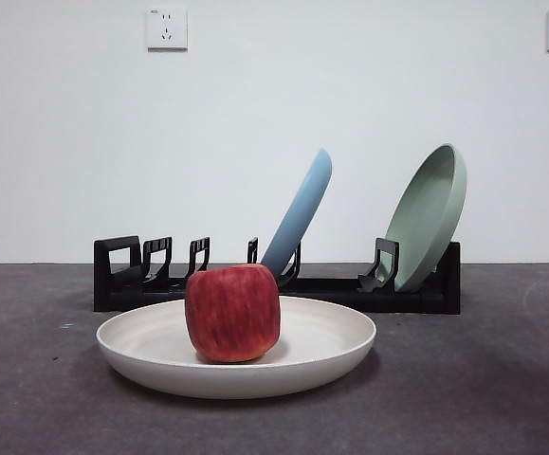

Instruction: Take the yellow plate from the plate rack,put the plate on the table,take the apple from the table,put the apple in the plate

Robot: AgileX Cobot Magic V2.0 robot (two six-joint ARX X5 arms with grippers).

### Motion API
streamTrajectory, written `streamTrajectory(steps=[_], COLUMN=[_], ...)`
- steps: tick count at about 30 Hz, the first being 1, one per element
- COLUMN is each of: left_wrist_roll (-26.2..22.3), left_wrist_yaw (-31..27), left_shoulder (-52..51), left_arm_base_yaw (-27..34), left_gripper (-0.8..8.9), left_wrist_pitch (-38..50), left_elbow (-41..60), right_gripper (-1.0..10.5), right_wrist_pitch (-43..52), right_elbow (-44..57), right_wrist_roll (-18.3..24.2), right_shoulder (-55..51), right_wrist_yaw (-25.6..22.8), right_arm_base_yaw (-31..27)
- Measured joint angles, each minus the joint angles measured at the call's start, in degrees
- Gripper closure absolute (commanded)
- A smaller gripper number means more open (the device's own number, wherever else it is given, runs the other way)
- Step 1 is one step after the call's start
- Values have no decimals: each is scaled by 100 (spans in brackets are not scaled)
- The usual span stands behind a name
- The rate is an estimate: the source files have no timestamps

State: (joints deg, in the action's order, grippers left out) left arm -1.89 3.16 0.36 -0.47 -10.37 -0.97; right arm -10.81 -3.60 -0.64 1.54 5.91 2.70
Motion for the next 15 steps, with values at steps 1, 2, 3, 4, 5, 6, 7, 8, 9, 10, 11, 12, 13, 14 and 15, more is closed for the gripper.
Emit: streamTrajectory(steps=[1, 2, 3, 4, 5, 6, 7, 8, 9, 10, 11, 12, 13, 14, 15], left_wrist_roll=[0, 0, 0, 0, 0, 0, 0, 0, 0, 0, 0, 0, 0, 0, 0], left_wrist_yaw=[0, 0, 0, 0, 0, 0, 0, -2, 0, 0, 0, 0, 0, 0, 0], left_shoulder=[0, 0, -2, 0, -2, 0, 0, 0, -2, 0, -2, 0, 0, -2, 0], left_arm_base_yaw=[0, 0, 0, 0, 0, 0, 0, 0, 0, 0, 0, 0, 0, 0, 0], left_gripper=[816, 816, 816, 816, 816, 816, 816, 816, 816, 816, 816, 816, 816, 816, 816], left_wrist_pitch=[0, 0, 0, 0, 0, 0, 0, 0, 0, 0, 0, 0, 0, 0, 0], left_elbow=[0, 0, 0, 0, 0, 0, 0, 0, 0, 0, 0, 0, 0, 0, 0], right_gripper=[946, 946, 946, 946, 946, 946, 946, 946, 946, 946, 946, 946, 946, 946, 946], right_wrist_pitch=[-17, -37, -61, -70, -70, -57, -35, -26, -24, -24, -24, -24, -24, -24, -24], right_elbow=[46, 94, 127, 155, 184, 192, 201, 205, 205, 205, 205, 205, 205, 205, 205], right_wrist_roll=[-33, -79, -118, -155, -184, -214, -249, -269, -284, -299, -304, -308, -313, -321, -321], right_shoulder=[-35, -66, -87, -105, -118, -120, -120, -125, -125, -125, -125, -125, -122, -122, -122], right_wrist_yaw=[0, 0, 0, 0, 0, -7, -9, -9, -9, -11, -11, -11, -11, -11, -11], right_arm_base_yaw=[0, 0, 0, 0, 0, 0, 0, 0, 0, 0, 0, 0, 0, 0, 0])
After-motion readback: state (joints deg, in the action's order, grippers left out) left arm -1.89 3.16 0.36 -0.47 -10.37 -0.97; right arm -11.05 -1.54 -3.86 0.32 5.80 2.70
